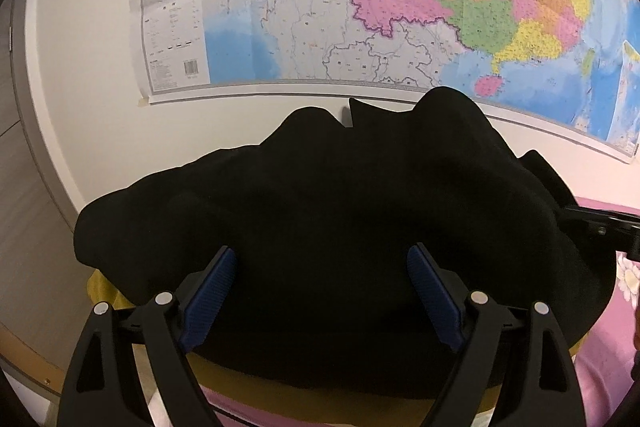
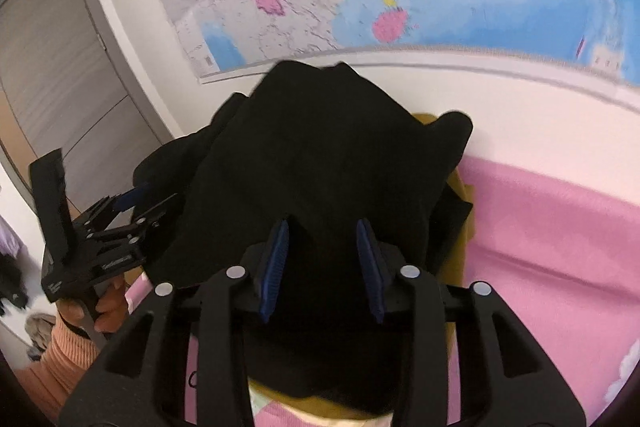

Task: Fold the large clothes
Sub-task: 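Lower the coat bundle onto the mustard clothes stack and open both tools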

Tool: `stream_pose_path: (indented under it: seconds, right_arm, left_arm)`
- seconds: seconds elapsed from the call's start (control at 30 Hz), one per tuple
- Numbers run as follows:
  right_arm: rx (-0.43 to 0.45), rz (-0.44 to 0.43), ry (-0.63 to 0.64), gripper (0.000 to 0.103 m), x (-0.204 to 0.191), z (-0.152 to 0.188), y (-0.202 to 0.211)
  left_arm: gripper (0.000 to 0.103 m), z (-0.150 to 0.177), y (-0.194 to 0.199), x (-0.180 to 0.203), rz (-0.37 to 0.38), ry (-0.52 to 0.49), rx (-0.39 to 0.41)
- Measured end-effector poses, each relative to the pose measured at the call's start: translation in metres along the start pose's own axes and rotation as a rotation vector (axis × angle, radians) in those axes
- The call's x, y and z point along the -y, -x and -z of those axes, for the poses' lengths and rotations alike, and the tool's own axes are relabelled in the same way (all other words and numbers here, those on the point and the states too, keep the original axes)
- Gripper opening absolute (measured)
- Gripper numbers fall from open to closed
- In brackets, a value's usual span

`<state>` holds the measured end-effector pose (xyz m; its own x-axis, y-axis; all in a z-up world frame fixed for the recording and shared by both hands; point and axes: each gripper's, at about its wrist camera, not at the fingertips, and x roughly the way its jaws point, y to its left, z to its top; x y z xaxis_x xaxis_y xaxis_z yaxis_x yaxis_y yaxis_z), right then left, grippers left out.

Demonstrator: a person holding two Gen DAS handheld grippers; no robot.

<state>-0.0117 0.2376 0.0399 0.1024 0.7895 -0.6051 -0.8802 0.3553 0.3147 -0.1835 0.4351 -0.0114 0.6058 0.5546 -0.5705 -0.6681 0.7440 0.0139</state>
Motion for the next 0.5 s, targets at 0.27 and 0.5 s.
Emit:
stream_pose_path:
  seconds: [0.27,0.5]
  right_arm:
    - [0.029,-0.030,0.108,0.041,-0.023,0.020,0.020]
    - [-0.007,-0.067,0.034,0.043,-0.007,0.032,0.010]
  left_arm:
    - [0.092,0.002,0.023,0.017,0.030,-0.027,0.040]
    - [0.093,0.009,0.011,0.015,0.015,0.001,0.003]
